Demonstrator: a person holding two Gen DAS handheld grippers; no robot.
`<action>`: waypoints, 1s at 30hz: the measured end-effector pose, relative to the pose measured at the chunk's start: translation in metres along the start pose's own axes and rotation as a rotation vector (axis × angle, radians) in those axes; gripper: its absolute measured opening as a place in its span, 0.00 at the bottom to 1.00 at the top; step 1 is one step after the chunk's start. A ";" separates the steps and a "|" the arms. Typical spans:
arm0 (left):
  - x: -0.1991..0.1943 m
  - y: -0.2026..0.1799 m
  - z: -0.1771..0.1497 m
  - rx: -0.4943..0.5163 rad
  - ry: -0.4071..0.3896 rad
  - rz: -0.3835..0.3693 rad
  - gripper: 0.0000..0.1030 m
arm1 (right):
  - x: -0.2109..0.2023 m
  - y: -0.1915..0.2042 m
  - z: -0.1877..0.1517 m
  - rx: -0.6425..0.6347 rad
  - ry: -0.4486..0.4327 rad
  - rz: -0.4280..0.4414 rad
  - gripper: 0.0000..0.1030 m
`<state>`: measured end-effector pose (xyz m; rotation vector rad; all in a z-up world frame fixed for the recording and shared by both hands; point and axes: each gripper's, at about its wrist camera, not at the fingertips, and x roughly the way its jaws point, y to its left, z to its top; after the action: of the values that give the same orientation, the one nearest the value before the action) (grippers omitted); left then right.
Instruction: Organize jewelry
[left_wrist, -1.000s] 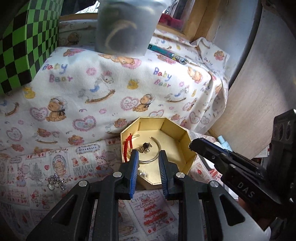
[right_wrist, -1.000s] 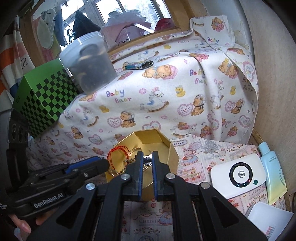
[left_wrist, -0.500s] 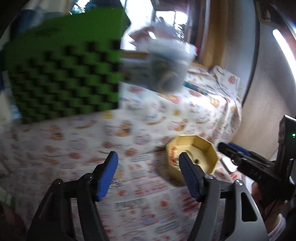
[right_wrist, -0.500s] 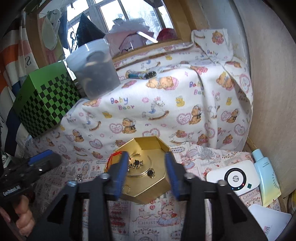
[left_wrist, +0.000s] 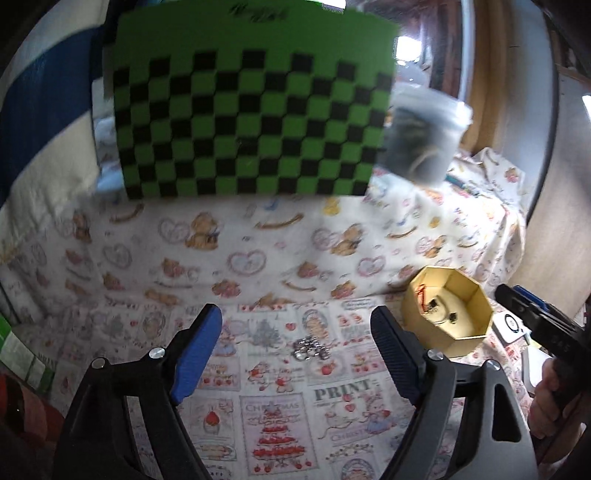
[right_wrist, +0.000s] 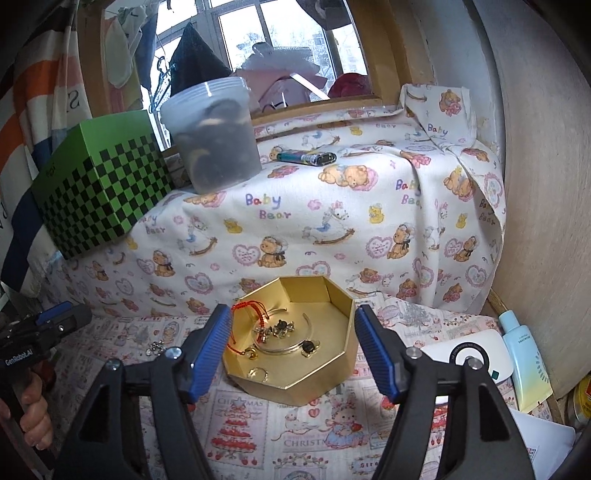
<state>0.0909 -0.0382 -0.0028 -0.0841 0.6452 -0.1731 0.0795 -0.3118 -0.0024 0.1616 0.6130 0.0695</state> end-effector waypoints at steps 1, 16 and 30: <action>0.003 0.003 -0.001 -0.010 0.010 -0.001 0.79 | 0.001 0.000 -0.001 -0.002 0.002 -0.003 0.66; 0.076 -0.008 -0.010 0.074 0.355 -0.016 0.28 | 0.007 0.011 -0.006 -0.048 0.009 -0.009 0.71; 0.099 -0.019 -0.012 0.094 0.397 0.025 0.11 | 0.010 0.014 -0.006 -0.070 0.023 -0.013 0.71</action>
<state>0.1585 -0.0755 -0.0681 0.0510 1.0322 -0.1972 0.0835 -0.2965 -0.0104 0.0891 0.6337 0.0800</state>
